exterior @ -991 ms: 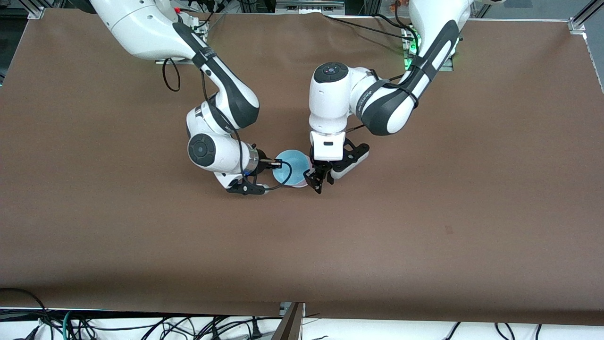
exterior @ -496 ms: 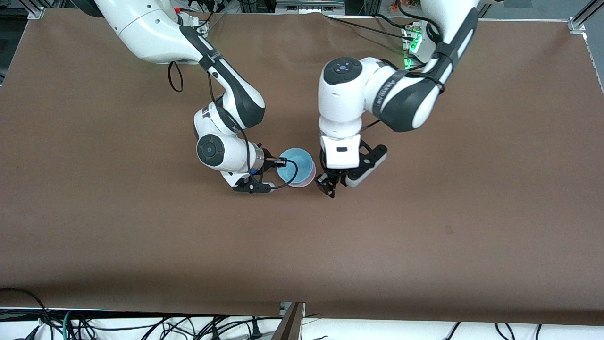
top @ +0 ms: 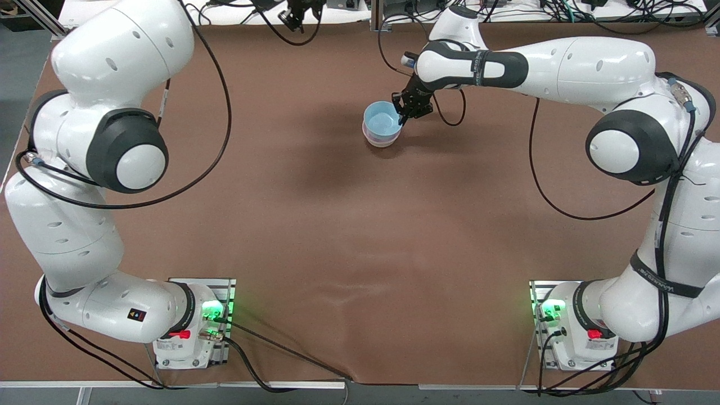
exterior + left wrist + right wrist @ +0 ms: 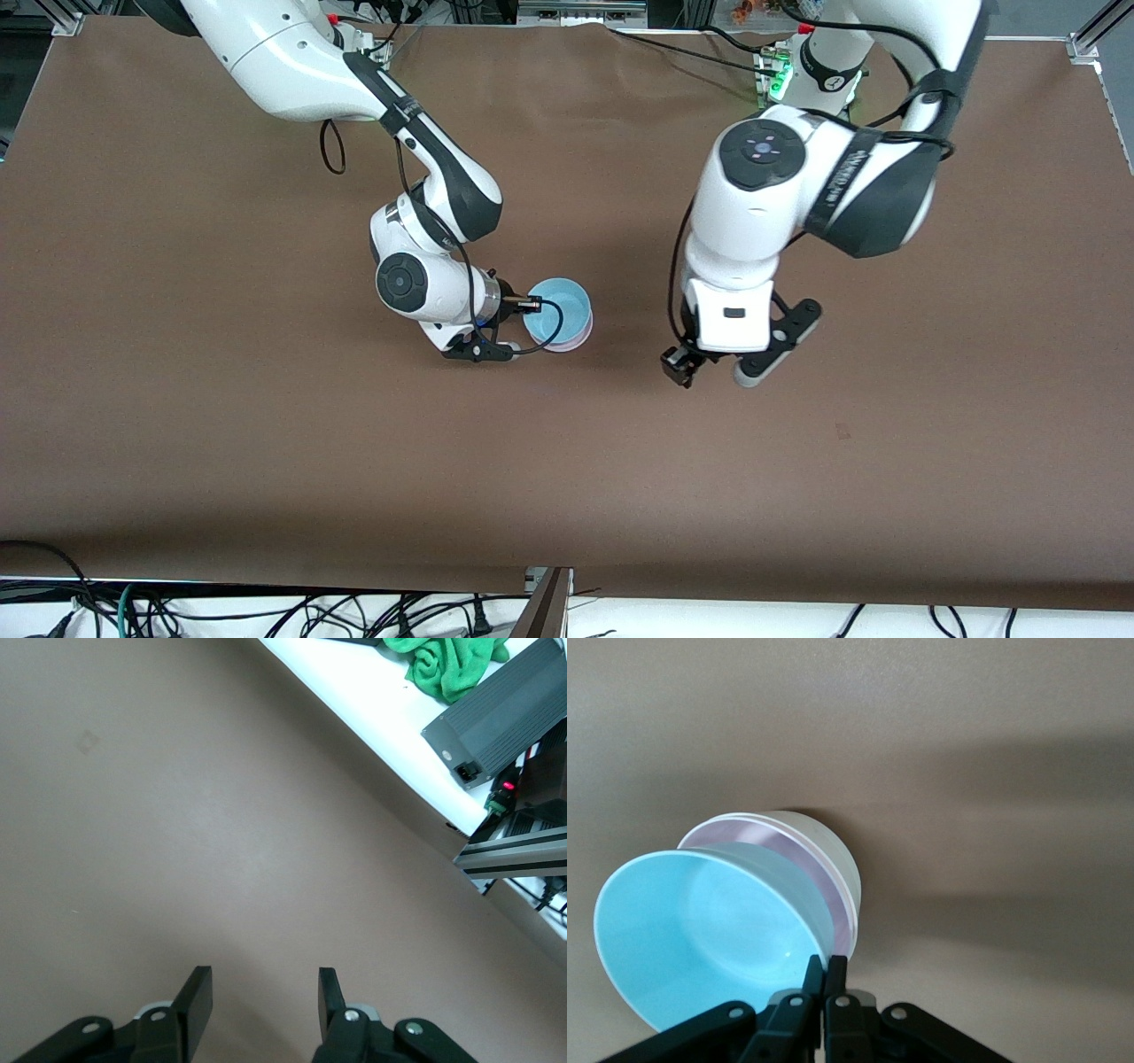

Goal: Stack pink and blue bowls on white bowl
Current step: 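Lower the blue bowl into the pink bowl while the left gripper withdraws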

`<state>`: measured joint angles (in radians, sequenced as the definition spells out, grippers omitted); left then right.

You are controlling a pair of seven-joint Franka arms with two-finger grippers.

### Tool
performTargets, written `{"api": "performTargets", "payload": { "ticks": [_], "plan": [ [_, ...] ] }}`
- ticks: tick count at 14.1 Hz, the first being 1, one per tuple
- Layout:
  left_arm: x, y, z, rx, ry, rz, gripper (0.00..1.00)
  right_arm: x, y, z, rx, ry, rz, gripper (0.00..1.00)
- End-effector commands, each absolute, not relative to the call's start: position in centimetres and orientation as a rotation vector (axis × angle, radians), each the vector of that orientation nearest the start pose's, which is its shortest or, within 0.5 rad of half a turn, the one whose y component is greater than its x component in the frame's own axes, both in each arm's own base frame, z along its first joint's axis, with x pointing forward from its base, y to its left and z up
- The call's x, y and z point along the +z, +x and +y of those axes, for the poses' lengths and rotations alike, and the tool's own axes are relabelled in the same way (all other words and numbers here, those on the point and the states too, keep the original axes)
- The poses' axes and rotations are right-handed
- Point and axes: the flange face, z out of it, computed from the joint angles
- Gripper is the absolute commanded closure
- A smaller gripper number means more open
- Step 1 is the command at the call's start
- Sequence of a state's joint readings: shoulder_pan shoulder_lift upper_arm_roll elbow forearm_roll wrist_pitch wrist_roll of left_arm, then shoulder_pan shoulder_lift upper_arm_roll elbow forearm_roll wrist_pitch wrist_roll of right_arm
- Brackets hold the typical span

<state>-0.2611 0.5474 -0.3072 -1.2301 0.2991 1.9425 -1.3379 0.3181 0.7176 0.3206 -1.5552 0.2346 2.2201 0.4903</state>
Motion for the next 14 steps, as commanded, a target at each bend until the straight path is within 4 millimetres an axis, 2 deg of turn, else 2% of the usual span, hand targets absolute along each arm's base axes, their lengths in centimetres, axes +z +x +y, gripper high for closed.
{"api": "performTargets", "payload": {
  "ticks": [1,2,5,10,14],
  "plan": [
    [52.2,65.4,-27.7,-0.235,-3.048,-1.037,0.43,23.9,58.1,40.2,0.318,-2.811,0.101,1.00],
    [53.5,65.6,-25.5,-0.226,-3.063,-1.016,0.43,23.8,58.1,40.2,0.320,-2.813,0.100,1.00],
    [55.8,65.4,-20.9,-0.163,-3.102,-0.869,0.42,23.7,58.2,40.2,0.299,-2.817,0.093,1.00],
    [59.5,63.6,-11.3,0.008,-3.179,-0.489,0.38,23.3,58.2,40.2,0.292,-2.826,0.085,1.00],
    [60.7,61.6,-6.6,0.089,-3.176,-0.245,0.33,23.0,58.1,40.5,0.290,-2.825,0.081,1.00]
  ]
}}
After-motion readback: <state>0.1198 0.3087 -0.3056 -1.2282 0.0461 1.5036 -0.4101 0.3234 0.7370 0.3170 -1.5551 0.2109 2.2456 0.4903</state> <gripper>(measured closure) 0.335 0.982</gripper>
